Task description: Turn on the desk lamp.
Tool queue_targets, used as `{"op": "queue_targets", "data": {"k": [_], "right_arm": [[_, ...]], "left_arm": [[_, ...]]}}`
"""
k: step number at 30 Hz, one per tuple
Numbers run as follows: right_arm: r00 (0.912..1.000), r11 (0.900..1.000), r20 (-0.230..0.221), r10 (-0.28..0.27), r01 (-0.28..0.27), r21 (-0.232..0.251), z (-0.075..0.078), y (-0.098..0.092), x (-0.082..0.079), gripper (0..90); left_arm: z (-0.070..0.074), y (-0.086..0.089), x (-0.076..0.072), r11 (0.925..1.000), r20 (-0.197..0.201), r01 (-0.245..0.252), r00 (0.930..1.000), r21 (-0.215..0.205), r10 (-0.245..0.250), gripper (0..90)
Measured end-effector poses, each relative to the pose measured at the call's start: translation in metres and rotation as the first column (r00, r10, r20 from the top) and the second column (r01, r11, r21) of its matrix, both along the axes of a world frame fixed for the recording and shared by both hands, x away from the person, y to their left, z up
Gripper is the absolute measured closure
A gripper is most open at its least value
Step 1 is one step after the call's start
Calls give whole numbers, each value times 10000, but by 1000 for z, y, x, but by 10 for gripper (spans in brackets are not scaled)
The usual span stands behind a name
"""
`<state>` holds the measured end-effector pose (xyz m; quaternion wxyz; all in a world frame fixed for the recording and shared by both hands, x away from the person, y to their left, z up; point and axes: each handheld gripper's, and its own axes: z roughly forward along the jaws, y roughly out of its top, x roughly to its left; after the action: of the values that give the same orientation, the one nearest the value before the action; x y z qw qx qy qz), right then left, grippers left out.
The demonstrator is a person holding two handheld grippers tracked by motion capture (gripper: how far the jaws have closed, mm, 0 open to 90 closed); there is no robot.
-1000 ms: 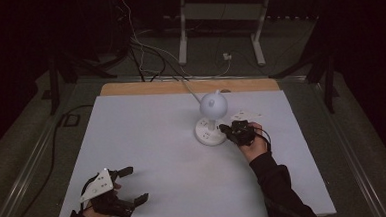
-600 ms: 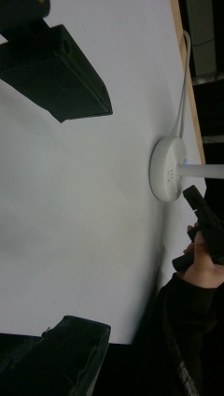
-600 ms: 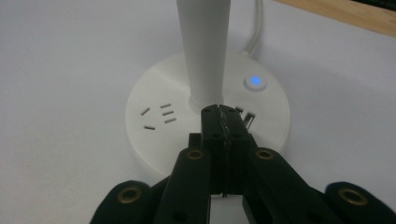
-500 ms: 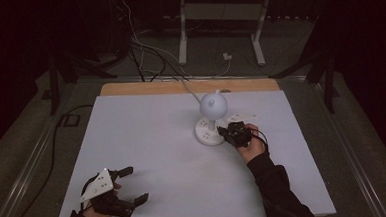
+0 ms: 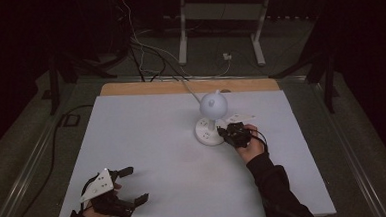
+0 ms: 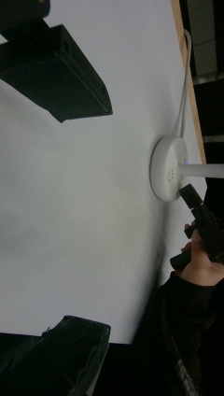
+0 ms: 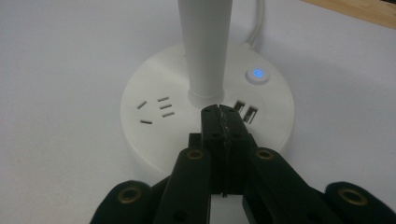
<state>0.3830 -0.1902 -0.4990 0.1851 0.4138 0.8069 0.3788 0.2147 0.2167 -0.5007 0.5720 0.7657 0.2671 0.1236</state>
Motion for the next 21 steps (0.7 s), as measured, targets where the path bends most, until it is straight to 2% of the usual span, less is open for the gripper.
{"op": "queue_targets", "data": {"k": [21], "right_arm": [[10000, 10000, -60, 17, -18, -54, -2, -1, 1, 900]], "left_arm": [[0, 0, 0, 10000, -9, 15, 10000, 5, -15, 4]]}}
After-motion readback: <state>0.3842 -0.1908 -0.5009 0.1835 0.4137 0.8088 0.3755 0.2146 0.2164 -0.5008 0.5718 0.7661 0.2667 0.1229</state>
